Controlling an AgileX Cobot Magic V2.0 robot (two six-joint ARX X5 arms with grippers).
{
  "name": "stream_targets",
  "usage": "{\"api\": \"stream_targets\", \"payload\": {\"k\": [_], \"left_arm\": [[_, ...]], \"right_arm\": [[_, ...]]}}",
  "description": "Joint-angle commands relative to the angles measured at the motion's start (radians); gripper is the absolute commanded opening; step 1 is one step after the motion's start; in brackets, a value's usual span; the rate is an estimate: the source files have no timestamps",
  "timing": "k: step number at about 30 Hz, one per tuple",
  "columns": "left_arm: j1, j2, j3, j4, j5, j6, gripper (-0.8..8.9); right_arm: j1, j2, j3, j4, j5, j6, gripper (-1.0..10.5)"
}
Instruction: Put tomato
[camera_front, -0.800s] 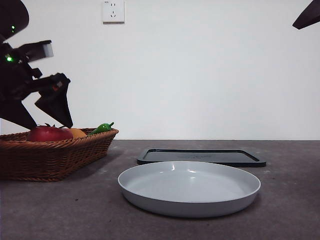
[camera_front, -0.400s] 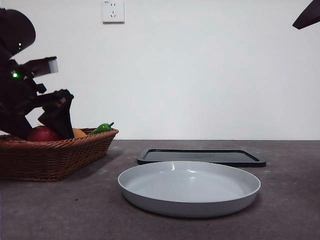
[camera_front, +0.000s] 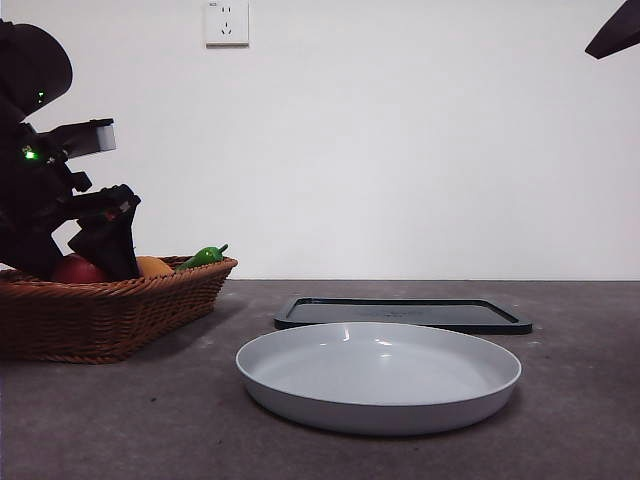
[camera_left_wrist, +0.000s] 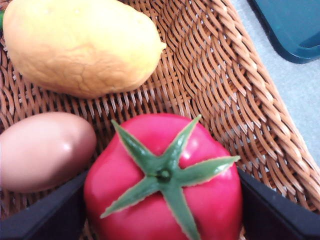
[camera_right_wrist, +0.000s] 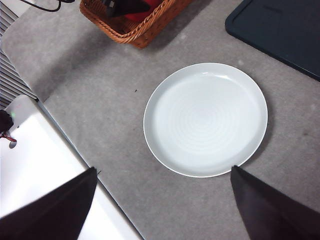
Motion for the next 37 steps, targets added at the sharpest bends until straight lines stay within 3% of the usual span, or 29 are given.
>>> {"api": "stream_targets", "payload": {"k": [1,12,21,28,37], "left_arm": [[-0.003,0.014,0.023,-0.003,-0.003,-0.003,3.34],[-0.037,-0.136,0.077,-0.040,0.029,-0.061,3.34],[-0.223,-0.275,0.097,-0.051,0.093,-0.095,3.34],[-0.407,-0.232,0.097,-0.016,0.091,-0.094,3.35],[-0.528,-0.059,0.097,0.091,0.090,-0.093,3.35]], "right_arm": [[0.005,0.008,0.020,0.010,0.000,-0.008,4.2],[0.005,0.008,0.020,0.010,0.000,-0.008,4.2],[0.005,0.008,0.020,0.010,0.000,-0.008,4.2],[0.005,0.008,0.020,0.010,0.000,-0.008,4.2],[0.005,0.008,0.020,0.009,0.000,-0.008,4.2]]}}
